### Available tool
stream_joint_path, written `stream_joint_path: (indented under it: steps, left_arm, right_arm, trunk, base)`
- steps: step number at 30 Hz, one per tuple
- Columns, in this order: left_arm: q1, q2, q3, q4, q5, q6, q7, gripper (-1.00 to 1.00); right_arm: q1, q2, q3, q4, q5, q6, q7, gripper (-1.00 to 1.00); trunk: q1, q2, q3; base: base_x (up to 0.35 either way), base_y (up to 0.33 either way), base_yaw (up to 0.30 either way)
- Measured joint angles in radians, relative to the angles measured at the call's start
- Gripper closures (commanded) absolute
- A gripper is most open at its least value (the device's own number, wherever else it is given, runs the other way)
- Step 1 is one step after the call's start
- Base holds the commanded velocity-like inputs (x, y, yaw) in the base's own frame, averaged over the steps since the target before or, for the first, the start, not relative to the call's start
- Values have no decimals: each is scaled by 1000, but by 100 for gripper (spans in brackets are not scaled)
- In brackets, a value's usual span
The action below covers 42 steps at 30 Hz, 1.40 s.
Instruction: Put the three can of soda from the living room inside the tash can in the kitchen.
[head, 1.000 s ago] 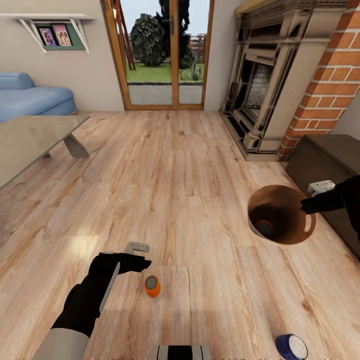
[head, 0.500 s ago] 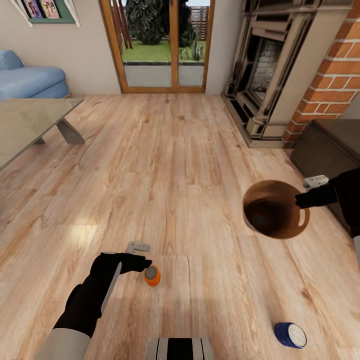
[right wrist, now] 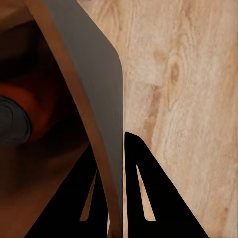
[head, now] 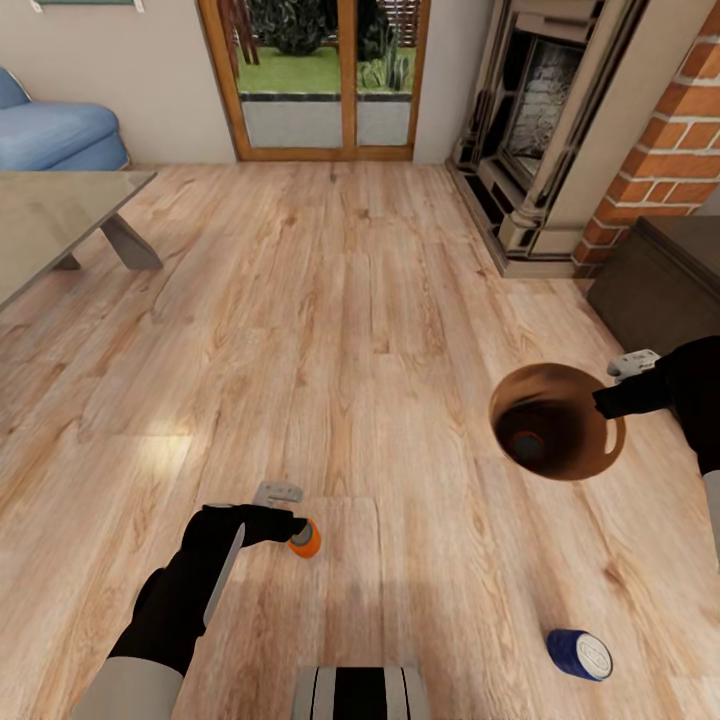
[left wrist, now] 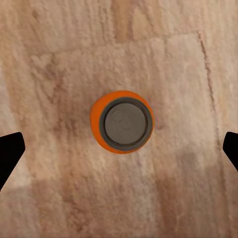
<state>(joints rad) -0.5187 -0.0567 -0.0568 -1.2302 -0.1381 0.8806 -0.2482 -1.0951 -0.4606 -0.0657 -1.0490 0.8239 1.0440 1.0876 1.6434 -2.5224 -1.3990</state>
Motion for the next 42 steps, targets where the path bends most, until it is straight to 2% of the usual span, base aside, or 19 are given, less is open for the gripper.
stream_joint_path:
  steps: [22, 36, 42]
  left_arm:
    - [0, -3, 0, -8, 0, 1, 0, -100]
    - [0, -18, -2, 4, -1, -1, 3, -100]
    - [0, -20, -2, 5, -2, -9, 3, -100]
  right_arm:
    - [2, 5, -2, -2, 4, -1, 0, 100]
    - [-1, 5, -3, -6, 8, -1, 0, 100]
    - [-5, 17, -1, -85, 9, -6, 0, 100]
  trunk:
    - [0, 0, -1]
    - [6, -3, -69]
    - [9, -5, -102]
  base:
    - [52, 0, 0]
    - [0, 0, 0]
    - [0, 0, 0]
